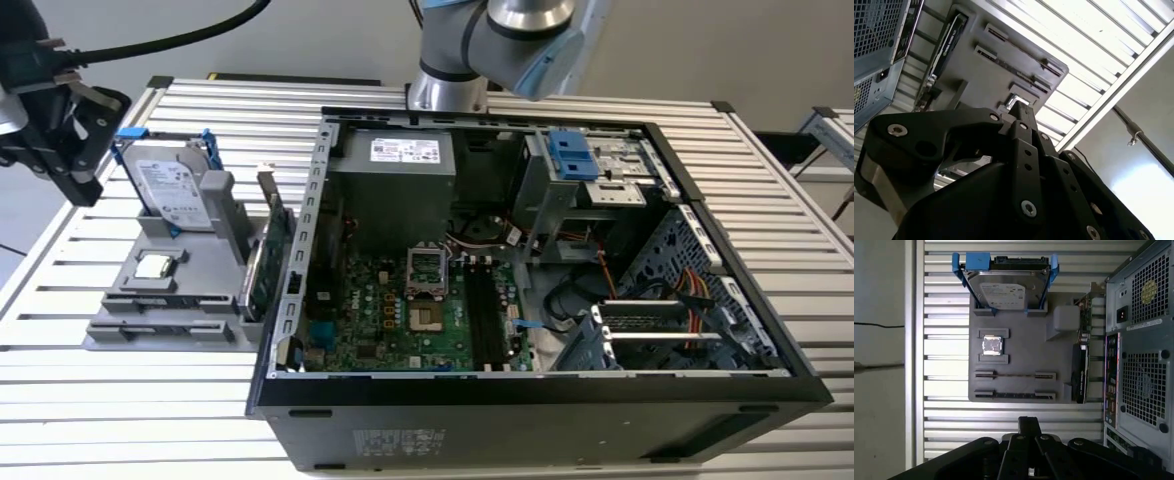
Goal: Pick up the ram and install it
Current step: 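Reach for the ram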
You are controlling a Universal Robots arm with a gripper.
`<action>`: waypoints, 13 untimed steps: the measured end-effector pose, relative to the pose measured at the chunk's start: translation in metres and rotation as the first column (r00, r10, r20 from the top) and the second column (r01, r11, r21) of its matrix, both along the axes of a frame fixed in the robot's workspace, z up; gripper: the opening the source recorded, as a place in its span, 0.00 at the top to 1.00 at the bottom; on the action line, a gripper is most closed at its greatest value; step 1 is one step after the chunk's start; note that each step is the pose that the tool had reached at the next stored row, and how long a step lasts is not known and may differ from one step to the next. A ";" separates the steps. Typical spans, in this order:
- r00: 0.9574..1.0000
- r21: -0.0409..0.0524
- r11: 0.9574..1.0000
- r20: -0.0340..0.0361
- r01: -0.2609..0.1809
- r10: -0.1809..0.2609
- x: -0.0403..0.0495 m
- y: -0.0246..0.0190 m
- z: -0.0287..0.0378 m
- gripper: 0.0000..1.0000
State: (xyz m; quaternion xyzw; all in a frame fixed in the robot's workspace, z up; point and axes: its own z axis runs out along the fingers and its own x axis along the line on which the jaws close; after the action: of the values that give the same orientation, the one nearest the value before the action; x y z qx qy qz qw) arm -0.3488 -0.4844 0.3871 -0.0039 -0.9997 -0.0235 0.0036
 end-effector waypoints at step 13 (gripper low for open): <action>1.000 0.000 1.000 0.000 0.000 0.000 0.0000 -0.0014 0.0000 1.00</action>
State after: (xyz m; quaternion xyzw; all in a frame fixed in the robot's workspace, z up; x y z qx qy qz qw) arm -0.3488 -0.4859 0.3871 -0.0039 -0.9997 -0.0235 0.0036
